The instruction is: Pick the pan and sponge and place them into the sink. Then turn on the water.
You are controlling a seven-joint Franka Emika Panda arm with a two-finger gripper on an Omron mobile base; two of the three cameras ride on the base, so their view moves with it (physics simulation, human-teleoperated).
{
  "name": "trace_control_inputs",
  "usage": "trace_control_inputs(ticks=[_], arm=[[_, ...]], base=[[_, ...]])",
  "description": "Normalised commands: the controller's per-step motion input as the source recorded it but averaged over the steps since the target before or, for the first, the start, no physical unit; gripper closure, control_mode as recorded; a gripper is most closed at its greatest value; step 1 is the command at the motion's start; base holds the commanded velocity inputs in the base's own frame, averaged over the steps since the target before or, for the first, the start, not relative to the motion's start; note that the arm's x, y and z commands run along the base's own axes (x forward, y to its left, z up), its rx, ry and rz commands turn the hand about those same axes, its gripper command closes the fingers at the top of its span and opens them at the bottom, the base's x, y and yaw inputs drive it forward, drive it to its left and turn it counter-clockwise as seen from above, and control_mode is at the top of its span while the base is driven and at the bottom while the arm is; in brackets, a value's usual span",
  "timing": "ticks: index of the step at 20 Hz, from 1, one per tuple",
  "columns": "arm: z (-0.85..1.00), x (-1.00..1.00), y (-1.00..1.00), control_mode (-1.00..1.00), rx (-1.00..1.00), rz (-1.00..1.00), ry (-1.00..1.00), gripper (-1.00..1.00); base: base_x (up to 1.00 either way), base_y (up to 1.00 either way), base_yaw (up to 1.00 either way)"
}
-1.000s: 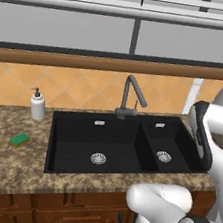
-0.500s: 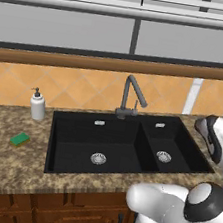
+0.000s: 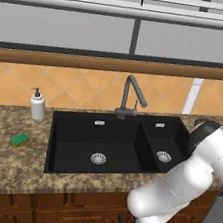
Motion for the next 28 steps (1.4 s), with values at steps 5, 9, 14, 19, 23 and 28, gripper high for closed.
trace_control_inputs(ticks=[5, 9, 14, 19, 23, 28], arm=[[-0.10, 0.53, -0.81, -1.00, 0.14, -0.02, 0.02, -1.00], [0.00, 0.16, -0.57, -1.00, 0.29, -0.01, 0.01, -1.00], [0.32, 0.01, -0.58, -1.00, 0.32, 0.00, 0.02, -1.00], [0.29, 0.02, -0.38, -1.00, 0.20, 0.00, 0.08, -1.00], [-0.10, 0.05, -0.06, -1.00, 0.13, 0.00, 0.12, -1.00], [-0.26, 0.03, -0.04, -1.00, 0.09, 0.00, 0.01, -1.00]], base=[[0.00, 0.00, 0.00], [0.00, 0.00, 0.00], [0.00, 0.00, 0.00], [0.00, 0.00, 0.00], [0.00, 0.00, 0.00], [0.00, 0.00, 0.00]])
